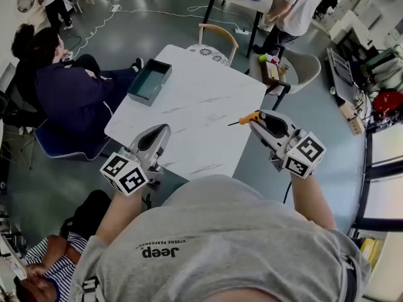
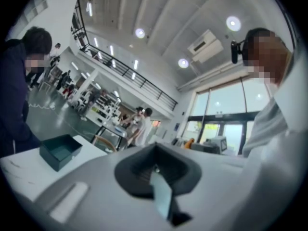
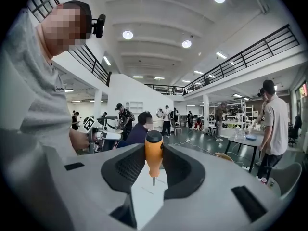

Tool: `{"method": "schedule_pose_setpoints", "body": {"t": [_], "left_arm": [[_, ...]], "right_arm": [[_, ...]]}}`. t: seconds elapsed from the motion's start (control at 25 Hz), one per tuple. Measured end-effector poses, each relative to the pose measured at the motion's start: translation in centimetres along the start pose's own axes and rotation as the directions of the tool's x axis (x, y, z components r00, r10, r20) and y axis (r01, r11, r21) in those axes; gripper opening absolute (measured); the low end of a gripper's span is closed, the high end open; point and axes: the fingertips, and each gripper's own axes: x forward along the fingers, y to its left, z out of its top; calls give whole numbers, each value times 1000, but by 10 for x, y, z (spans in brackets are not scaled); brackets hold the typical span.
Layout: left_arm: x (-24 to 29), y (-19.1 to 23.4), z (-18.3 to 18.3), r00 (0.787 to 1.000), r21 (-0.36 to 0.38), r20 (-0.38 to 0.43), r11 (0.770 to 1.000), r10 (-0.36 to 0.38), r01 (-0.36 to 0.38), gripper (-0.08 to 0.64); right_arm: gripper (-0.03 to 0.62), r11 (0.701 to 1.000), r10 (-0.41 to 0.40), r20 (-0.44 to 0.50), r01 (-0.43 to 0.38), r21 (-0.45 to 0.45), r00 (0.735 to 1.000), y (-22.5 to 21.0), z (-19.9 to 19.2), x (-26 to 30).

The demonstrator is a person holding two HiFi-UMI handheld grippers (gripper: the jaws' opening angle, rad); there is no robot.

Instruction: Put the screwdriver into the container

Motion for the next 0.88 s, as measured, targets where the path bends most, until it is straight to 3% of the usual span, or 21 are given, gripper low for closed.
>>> {"method": "schedule_pose_setpoints", "body": {"t": [0.28, 0.44, 0.68, 0.88], "left_arm": [[23, 27, -8, 1000, -35, -8, 999, 10, -10, 3], [49, 27, -21, 998, -24, -27, 998, 48, -49, 3], [97, 12, -34, 983, 8, -14, 983, 184, -183, 3], [93, 11, -42, 936, -37, 0, 936, 351, -351, 3]], "right_arm": [[112, 1000, -1, -31, 1, 10, 1000, -28, -8, 16], [112, 999, 44, -16, -43, 33, 999, -57, -22, 13], [112, 987, 148, 30, -149, 61, 989, -127, -42, 2], [112, 967, 249, 53, -251, 32, 967, -172, -47, 25]]}}
